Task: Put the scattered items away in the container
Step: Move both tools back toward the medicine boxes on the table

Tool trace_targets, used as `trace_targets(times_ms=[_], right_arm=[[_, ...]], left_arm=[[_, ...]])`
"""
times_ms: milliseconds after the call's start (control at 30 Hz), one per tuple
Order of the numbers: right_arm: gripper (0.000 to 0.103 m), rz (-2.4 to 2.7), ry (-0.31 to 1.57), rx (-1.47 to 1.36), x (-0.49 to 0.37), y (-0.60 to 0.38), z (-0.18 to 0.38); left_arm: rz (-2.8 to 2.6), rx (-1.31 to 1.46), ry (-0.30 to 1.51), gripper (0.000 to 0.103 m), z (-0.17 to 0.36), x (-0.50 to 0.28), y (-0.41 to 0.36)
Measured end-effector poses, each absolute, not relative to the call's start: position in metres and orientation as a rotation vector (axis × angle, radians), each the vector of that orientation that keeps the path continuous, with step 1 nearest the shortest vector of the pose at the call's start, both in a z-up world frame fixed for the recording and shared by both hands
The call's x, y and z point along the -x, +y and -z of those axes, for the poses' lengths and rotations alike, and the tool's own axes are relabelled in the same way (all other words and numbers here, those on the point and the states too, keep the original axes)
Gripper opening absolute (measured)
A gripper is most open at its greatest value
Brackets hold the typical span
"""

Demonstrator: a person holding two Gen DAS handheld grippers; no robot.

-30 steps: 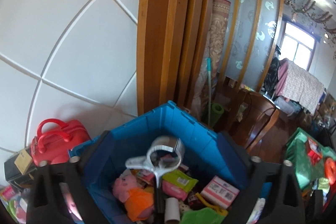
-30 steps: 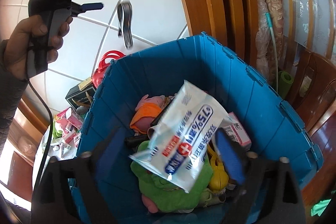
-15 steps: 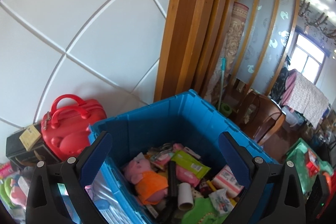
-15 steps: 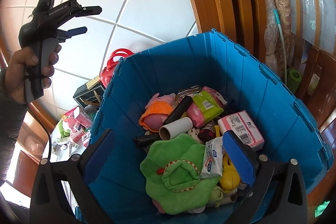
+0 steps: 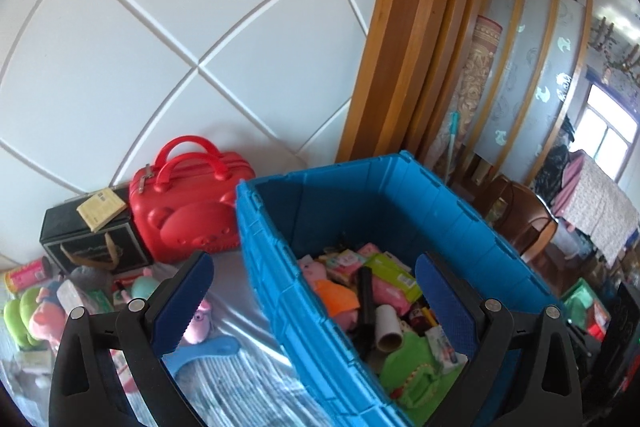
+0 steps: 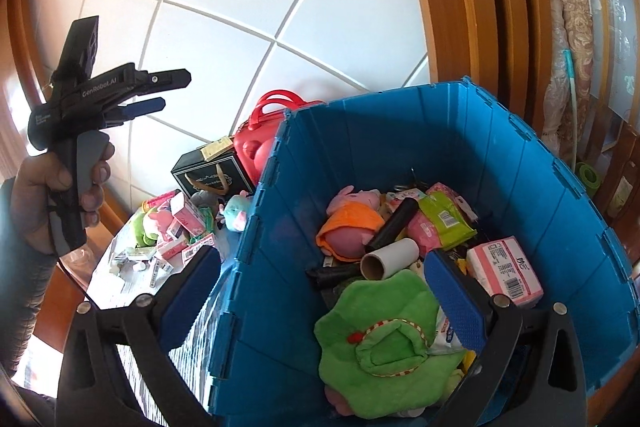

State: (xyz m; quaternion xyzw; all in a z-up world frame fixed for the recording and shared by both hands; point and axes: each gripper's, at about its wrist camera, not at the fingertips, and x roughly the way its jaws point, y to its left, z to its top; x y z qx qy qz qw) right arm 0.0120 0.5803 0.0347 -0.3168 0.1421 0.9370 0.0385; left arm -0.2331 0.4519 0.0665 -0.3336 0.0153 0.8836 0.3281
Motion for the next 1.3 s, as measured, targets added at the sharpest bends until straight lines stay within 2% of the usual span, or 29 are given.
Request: trace_targets(times_ms=[433,767,1033,1300], right_arm=[[0.103,-2.997,0.328,1.097,0.044,0.465,-0.026],[0.103,-3.028,0.273,1.212,0.091,0.361,-0.009],[0.103,-2.985,0.26,1.351,0.121,0.299,0.035],[0.103,-2.949,0.298,1.451,0.142,0.254,0.083]], left_arm=[[-2.484,0.987,-0.12,0.102,-0.026,0.224,0.263],[-2.602,1.106,-0.144,0.102,0.023,0.221,0.124],[-2.597,1.281,-0.194,0.102,0.097,0.231,0.045],[-2.536,1.456,-0.198,0.102,0.182,0.252,-0.001]])
